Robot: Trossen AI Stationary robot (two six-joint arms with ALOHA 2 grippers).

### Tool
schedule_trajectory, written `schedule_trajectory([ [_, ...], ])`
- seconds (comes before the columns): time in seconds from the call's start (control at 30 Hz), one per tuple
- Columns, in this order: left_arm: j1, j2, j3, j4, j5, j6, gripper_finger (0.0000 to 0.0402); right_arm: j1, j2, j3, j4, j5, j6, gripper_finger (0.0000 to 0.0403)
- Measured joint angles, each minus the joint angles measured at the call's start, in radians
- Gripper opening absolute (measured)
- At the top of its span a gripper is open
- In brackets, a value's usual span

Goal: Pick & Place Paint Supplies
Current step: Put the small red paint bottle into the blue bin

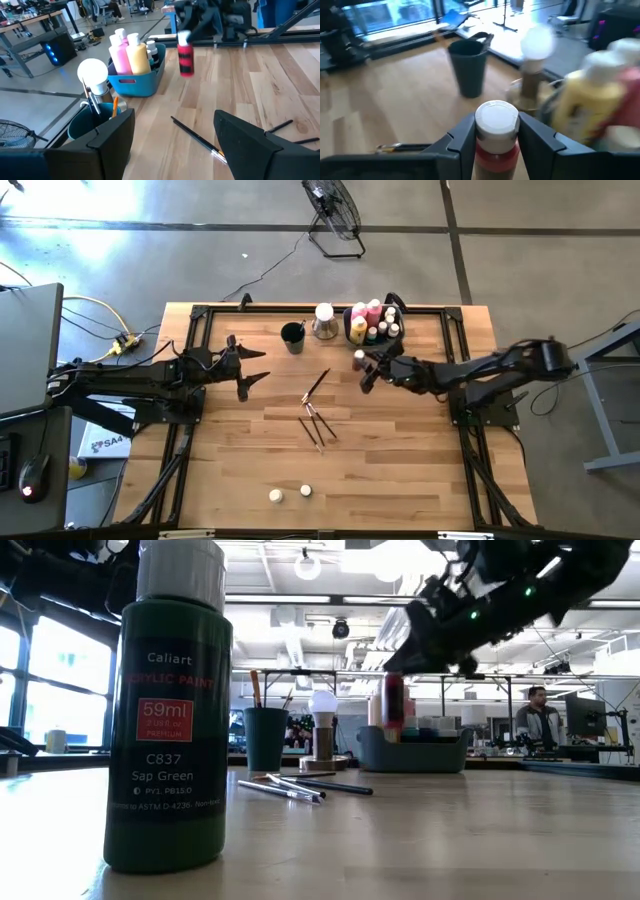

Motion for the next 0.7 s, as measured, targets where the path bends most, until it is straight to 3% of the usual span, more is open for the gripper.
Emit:
schedule_trajectory([
  [0.33,0.000,0.000,0.000,0.000,0.000,-0.002,0.0267,-0.001,-0.269,0.000,-0.294,0.167,0.001,0.0122],
  [0.47,0.000,0.000,0.000,0.000,0.000,-0.002,0.0267,-0.017,-0.290,0.000,-0.396,0.235,0.036,0.0119],
  [0.7,0.000,0.000,0.000,0.000,0.001,-0.021,0.0267,-0.090,-0.291,-0.031,-0.412,0.240,0.061,0.0122],
])
